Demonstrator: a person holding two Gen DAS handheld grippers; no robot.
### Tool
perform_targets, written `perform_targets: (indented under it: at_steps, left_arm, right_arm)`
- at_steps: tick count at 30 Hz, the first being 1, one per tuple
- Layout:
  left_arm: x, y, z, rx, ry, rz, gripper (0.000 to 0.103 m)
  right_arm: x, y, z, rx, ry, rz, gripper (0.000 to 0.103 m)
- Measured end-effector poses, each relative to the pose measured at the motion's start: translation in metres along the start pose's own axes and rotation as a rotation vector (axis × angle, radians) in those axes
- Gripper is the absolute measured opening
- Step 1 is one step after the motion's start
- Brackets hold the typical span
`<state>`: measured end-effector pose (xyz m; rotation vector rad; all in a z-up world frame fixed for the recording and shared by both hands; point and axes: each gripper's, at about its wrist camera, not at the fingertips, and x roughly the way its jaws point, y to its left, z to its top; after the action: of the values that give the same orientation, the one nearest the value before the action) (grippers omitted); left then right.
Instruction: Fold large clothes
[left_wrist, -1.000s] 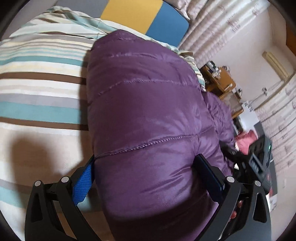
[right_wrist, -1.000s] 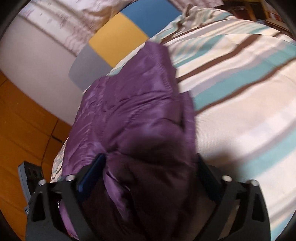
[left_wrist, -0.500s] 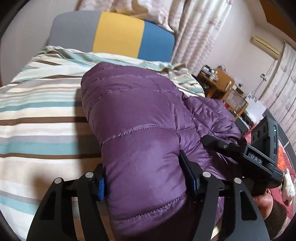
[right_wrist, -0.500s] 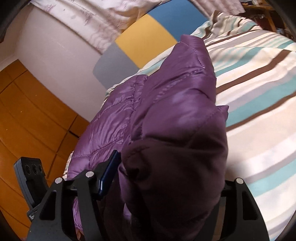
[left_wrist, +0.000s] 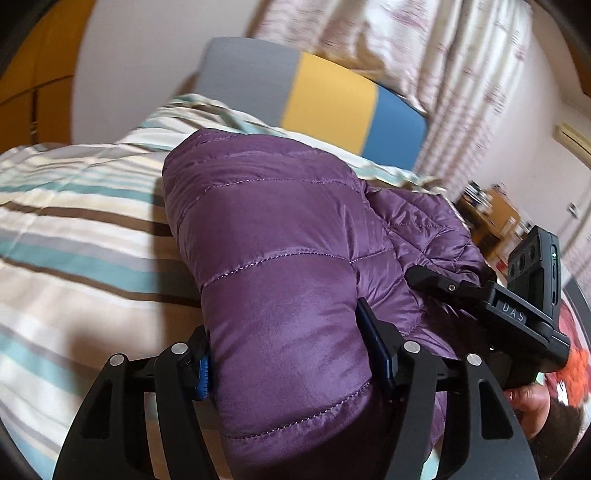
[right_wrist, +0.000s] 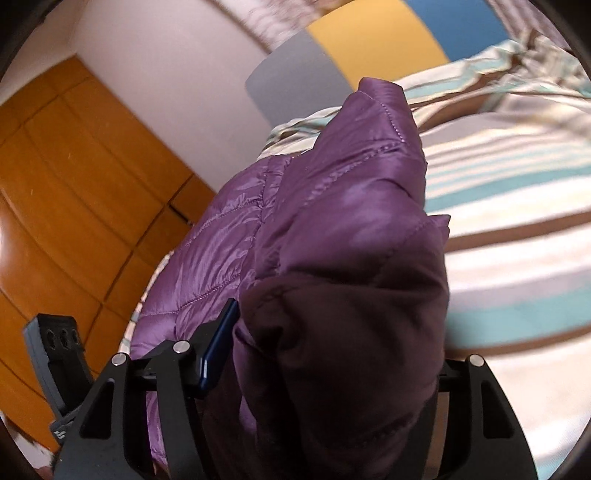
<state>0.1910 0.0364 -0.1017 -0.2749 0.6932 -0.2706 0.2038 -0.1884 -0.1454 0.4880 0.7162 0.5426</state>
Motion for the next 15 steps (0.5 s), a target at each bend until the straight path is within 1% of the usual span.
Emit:
perform_targets:
  at_steps: [2, 4, 7, 11, 15]
  left_arm:
    - [-0.005, 0.014, -0.002, -0.019, -0.022, 0.046, 0.065]
    - [-0.007, 0.024, -0.003, -0.018, -0.029, 0.091, 0.066]
    - [-0.004, 0.035, -0.010, -0.021, -0.016, 0.125, 0.071]
    - [0.002, 0.034, -0.017, 0.022, -0.031, 0.169, 0.078]
    - [0.002, 0.039, -0.018, -0.011, -0.022, 0.168, 0.084]
  right_arm:
    - [0.018, 0.011, -0.001, -0.039, 0.014, -0.009, 0.065]
    - [0.035, 0.017, -0.003, -0.069, 0.031, -0.023, 0.073]
    - [0.054, 0.021, -0.011, -0.097, 0.041, -0.069, 0.081]
    - [0.057, 0.017, -0.014, -0.087, 0.052, -0.106, 0.083]
    - [0.050, 0.012, -0.014, -0.084, 0.044, -0.156, 0.092]
